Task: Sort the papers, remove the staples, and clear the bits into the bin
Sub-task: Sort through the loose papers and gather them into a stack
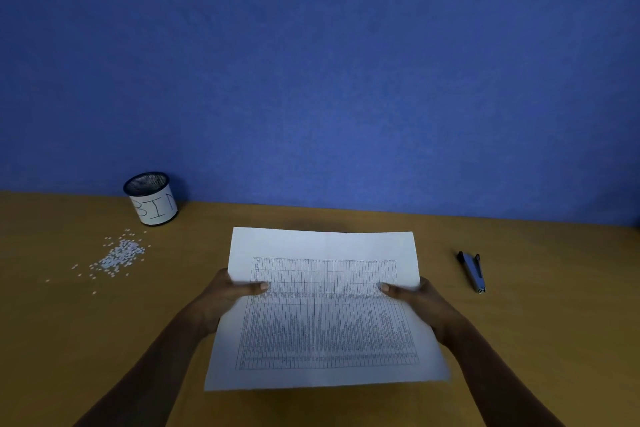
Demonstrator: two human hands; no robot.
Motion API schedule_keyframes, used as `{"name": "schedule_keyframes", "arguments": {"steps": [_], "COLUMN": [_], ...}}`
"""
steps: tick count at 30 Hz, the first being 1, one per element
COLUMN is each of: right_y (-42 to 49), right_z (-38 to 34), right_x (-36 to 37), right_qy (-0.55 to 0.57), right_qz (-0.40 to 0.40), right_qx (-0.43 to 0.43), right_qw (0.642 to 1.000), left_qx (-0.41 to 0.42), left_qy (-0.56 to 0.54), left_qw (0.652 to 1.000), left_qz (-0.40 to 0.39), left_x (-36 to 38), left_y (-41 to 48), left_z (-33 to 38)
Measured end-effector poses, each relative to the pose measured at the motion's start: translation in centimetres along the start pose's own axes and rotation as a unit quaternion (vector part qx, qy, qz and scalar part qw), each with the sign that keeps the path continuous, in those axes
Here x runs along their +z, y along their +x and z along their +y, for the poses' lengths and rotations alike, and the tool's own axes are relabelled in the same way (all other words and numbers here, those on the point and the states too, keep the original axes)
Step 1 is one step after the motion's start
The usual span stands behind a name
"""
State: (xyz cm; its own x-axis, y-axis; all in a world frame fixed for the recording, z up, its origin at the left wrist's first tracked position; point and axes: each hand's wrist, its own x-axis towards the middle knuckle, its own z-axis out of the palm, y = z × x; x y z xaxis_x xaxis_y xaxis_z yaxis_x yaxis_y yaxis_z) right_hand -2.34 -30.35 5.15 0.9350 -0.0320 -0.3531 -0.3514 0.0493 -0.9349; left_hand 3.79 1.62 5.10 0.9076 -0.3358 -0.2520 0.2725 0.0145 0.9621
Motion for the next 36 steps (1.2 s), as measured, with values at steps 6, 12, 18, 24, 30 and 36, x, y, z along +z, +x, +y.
{"name": "schedule_keyframes", "arguments": {"steps": [6, 12, 18, 24, 30, 36], "right_y": [0.2, 0.3, 0.4, 0.3, -0.1, 0.3], "right_z": [0.0, 0.3, -0.1, -0.2, 0.3, 0.5], "right_x": [-0.2, -0.2, 0.2, 0.2, 0.4, -0.1], "right_qy": [0.013, 0.046, 0.055, 0.066, 0.031, 0.06], "right_qz": [0.016, 0.043, 0.06, 0.073, 0.055, 0.073], "right_qx": [-0.008, -0.023, -0.03, -0.012, 0.017, 0.012], "right_qw": [1.0, 0.998, 0.996, 0.995, 0.998, 0.995], "left_qx": [-0.024, -0.045, -0.056, -0.053, -0.055, -0.046], "left_qy": [-0.023, 0.001, 0.022, 0.045, -0.007, -0.019], "left_qw": [0.999, 0.999, 0.998, 0.997, 0.995, 0.992], "left_qz": [0.04, 0.03, 0.021, 0.037, 0.078, 0.116], "left_x": [0.3, 0.3, 0.5, 0.7, 1.3, 1.5], "left_y": [0.4, -0.2, -0.4, -0.6, -0.4, -0.1], "left_z": [0.3, -0.1, -0.3, 0.1, -0.5, -0.6]}}
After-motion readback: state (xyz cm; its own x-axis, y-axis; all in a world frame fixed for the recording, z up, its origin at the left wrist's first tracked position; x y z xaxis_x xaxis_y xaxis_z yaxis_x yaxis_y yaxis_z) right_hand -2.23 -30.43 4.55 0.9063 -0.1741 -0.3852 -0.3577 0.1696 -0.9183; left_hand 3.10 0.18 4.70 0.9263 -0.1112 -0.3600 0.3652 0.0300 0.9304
